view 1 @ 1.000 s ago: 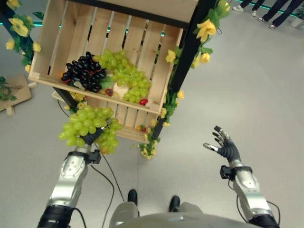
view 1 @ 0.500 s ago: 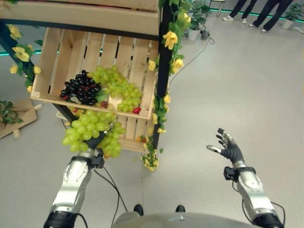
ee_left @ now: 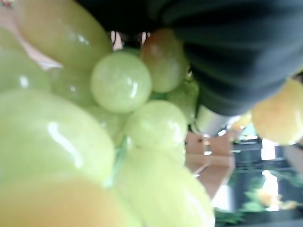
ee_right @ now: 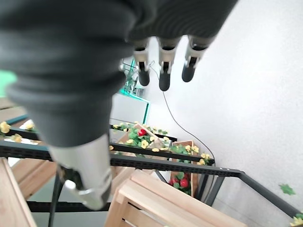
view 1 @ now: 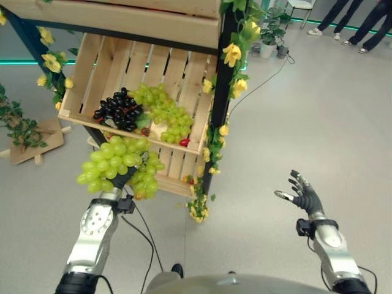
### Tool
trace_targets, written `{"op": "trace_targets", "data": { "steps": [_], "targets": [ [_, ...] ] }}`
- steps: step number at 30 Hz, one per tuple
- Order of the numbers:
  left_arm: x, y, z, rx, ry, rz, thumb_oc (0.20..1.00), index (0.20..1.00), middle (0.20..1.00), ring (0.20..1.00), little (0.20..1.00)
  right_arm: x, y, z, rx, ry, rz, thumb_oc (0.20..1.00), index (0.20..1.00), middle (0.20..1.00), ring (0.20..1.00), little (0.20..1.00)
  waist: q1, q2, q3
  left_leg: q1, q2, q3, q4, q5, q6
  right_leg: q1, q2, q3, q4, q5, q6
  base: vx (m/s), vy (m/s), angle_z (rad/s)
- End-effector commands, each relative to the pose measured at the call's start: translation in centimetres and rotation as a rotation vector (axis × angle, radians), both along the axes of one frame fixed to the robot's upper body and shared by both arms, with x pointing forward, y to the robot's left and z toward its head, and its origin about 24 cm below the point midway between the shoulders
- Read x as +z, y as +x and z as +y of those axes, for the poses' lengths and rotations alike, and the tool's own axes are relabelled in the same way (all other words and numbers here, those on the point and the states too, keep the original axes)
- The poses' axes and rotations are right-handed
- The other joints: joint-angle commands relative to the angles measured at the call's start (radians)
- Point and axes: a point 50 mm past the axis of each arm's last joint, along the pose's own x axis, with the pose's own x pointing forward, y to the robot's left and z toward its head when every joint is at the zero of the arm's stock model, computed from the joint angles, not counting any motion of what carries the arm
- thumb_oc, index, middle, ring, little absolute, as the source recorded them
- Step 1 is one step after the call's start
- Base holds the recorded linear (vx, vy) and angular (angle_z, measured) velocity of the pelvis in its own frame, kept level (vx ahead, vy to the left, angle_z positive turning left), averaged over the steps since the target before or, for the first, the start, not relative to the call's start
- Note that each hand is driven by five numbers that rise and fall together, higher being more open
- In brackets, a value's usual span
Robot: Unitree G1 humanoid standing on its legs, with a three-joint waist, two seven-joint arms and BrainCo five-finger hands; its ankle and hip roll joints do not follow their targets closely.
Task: Pick up the fruits from the basket on one side to the basket on the other side
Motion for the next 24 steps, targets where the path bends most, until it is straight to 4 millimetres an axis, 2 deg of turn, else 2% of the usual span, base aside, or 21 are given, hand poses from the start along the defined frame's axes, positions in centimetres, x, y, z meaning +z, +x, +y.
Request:
{"op": "trace_targets", "data": {
  "steps": [1, 10, 12, 13, 14, 16, 17, 18, 20, 21, 24],
  "targets": [
    [5.3, 0.5, 0.5, 0.022, -0.032, -0.292, 0.200, 0.200, 0.200, 0.200, 0.200, 2.8, 1.6, -1.9, -0.018, -0.061, -0.120, 1.000, 1.000, 1.000, 1.000, 1.000, 0.010, 0.008, -0.016, -0.049, 0.051, 0.009, 0.069, -0.015, -0.077, -0.002, -0.004, -0.021, 0.069, -0.125, 0.040, -0.03, -0.053, 0.09],
    [9.1, 2.2, 1.1, 0.072, 0.029, -0.446, 0.200, 0.200, 0.200, 0.200, 0.200, 2.5, 2.1, -1.2, 0.031, -0.046, -0.100, 1.000, 1.000, 1.000, 1.000, 1.000, -0.016, 0.019, -0.030, -0.033, 0.057, 0.020, 0.062, -0.016, -0.079, 0.020, 0.006, -0.004, 0.046, -0.125, 0.034, 0.00, -0.017, 0.06],
    [9.9, 3.0, 1.3, 0.085, 0.070, -0.463, 0.200, 0.200, 0.200, 0.200, 0.200, 2.6, 2.2, -1.1, 0.048, -0.049, -0.094, 1.000, 1.000, 1.000, 1.000, 1.000, -0.027, 0.023, -0.036, -0.024, 0.059, 0.029, 0.059, -0.020, -0.078, 0.023, 0.006, 0.004, 0.046, -0.124, 0.035, 0.05, 0.016, -0.08],
    [10.6, 4.1, 1.3, 0.100, 0.147, -0.464, 0.200, 0.200, 0.200, 0.200, 0.200, 2.6, 2.3, -1.0, 0.061, -0.048, -0.091, 1.000, 1.000, 1.000, 1.000, 1.000, -0.039, 0.026, -0.041, -0.017, 0.060, 0.040, 0.057, -0.024, -0.077, 0.026, 0.006, 0.009, 0.046, -0.124, 0.037, 0.04, 0.015, -0.16],
    [10.7, 4.2, 1.3, 0.099, 0.148, -0.466, 0.200, 0.200, 0.200, 0.200, 0.200, 2.7, 2.3, -1.0, 0.059, -0.047, -0.093, 1.000, 1.000, 1.000, 1.000, 1.000, -0.037, 0.025, -0.038, -0.016, 0.060, 0.041, 0.056, -0.024, -0.077, 0.026, 0.006, 0.010, 0.046, -0.124, 0.038, 0.05, 0.023, -0.18],
    [11.2, 5.8, 1.2, 0.111, 0.211, -0.452, 0.200, 0.200, 0.200, 0.200, 0.200, 2.6, 2.4, -0.9, 0.077, -0.054, -0.082, 1.000, 1.000, 1.000, 1.000, 1.000, -0.054, 0.030, -0.041, -0.008, 0.061, 0.051, 0.057, -0.029, -0.076, 0.029, 0.006, 0.014, 0.051, -0.127, 0.039, 0.04, 0.017, -0.10],
    [11.2, 5.8, 1.1, 0.110, 0.211, -0.452, 0.200, 0.200, 0.200, 0.200, 0.200, 2.6, 2.4, -0.9, 0.077, -0.053, -0.082, 1.000, 1.000, 1.000, 1.000, 1.000, -0.053, 0.029, -0.041, -0.007, 0.061, 0.051, 0.057, -0.029, -0.076, 0.029, 0.006, 0.014, 0.051, -0.127, 0.039, 0.05, 0.019, -0.03],
    [11.2, 7.5, 1.2, 0.119, 0.234, -0.403, 0.200, 0.200, 0.200, 0.200, 0.200, 2.8, 2.7, -0.6, 0.097, -0.055, -0.079, 1.000, 1.000, 1.000, 1.000, 1.000, -0.075, 0.033, -0.046, -0.002, 0.063, 0.060, 0.056, -0.032, -0.075, 0.028, 0.007, 0.025, 0.059, -0.129, 0.042, 0.05, 0.021, -0.04],
    [11.1, 9.1, 1.5, 0.144, 0.255, -0.357, 0.200, 0.200, 0.200, 0.200, 0.200, 2.8, 2.9, -0.4, 0.106, -0.047, -0.076, 1.000, 1.000, 1.000, 1.000, 1.000, -0.087, 0.033, -0.046, 0.002, 0.063, 0.070, 0.055, -0.035, -0.075, 0.025, 0.007, 0.032, 0.068, -0.132, 0.043, 0.07, 0.029, -0.09],
    [10.4, 9.9, 2.2, 0.177, 0.246, -0.298, 0.200, 0.200, 0.200, 0.200, 0.200, 2.9, 3.0, -0.2, 0.126, -0.055, -0.073, 1.000, 1.000, 1.000, 1.000, 1.000, -0.101, 0.034, -0.049, 0.009, 0.064, 0.080, 0.053, -0.039, -0.073, 0.023, 0.007, 0.039, 0.070, -0.132, 0.047, 0.05, 0.022, -0.16],
    [10.4, 10.8, 3.3, 0.205, 0.271, -0.245, 0.200, 0.200, 0.200, 0.200, 0.200, 3.0, 3.2, -0.1, 0.135, -0.060, -0.074, 1.000, 1.000, 1.000, 1.000, 1.000, -0.112, 0.035, -0.050, 0.015, 0.064, 0.090, 0.054, -0.043, -0.071, 0.020, 0.007, 0.049, 0.073, -0.132, 0.051, 0.04, 0.020, -0.17]
  ]
}}
